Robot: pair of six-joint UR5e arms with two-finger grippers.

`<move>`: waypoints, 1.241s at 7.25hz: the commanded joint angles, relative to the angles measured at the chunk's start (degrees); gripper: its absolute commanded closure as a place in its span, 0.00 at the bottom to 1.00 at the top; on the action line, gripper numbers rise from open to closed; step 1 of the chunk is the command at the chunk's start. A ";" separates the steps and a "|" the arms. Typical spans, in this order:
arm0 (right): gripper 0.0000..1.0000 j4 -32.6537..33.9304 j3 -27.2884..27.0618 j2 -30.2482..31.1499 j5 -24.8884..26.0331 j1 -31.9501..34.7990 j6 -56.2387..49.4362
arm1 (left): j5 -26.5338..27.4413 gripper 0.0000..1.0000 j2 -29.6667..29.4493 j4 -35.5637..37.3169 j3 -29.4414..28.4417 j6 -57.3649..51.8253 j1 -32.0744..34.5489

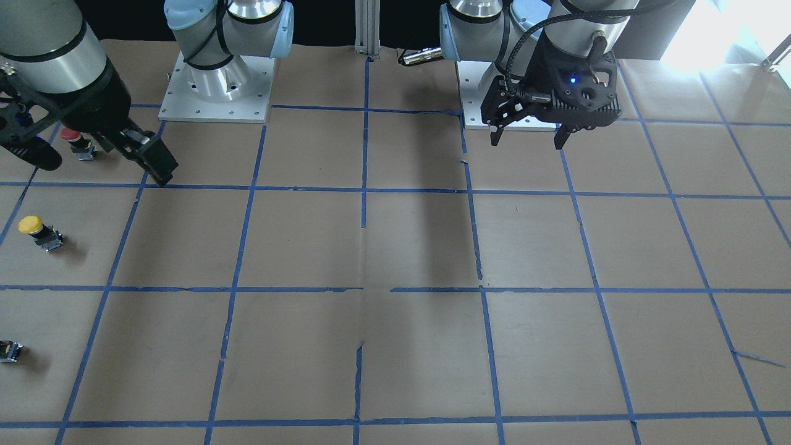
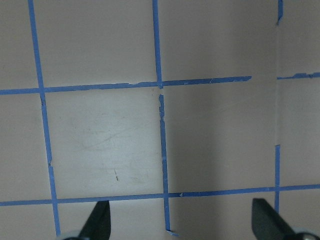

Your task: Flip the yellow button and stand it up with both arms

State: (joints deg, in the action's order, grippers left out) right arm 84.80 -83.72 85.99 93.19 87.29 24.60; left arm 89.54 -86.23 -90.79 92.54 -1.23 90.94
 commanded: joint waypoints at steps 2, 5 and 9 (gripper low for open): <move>0.00 1.69 2.24 -0.21 -0.99 5.85 -16.48 | 0.02 0.00 0.01 0.00 -0.25 0.00 -0.15; 0.00 2.31 1.37 -0.56 -0.29 6.75 -18.71 | 0.02 0.00 0.18 0.00 -0.34 0.00 -0.59; 0.00 2.39 1.10 -0.04 -0.81 6.31 -22.93 | -1.20 0.00 0.18 0.17 -0.42 0.44 -0.68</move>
State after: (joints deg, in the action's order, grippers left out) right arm 86.95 -82.59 85.88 92.83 93.74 2.49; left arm 89.08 -86.27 -90.64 92.16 -0.94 90.34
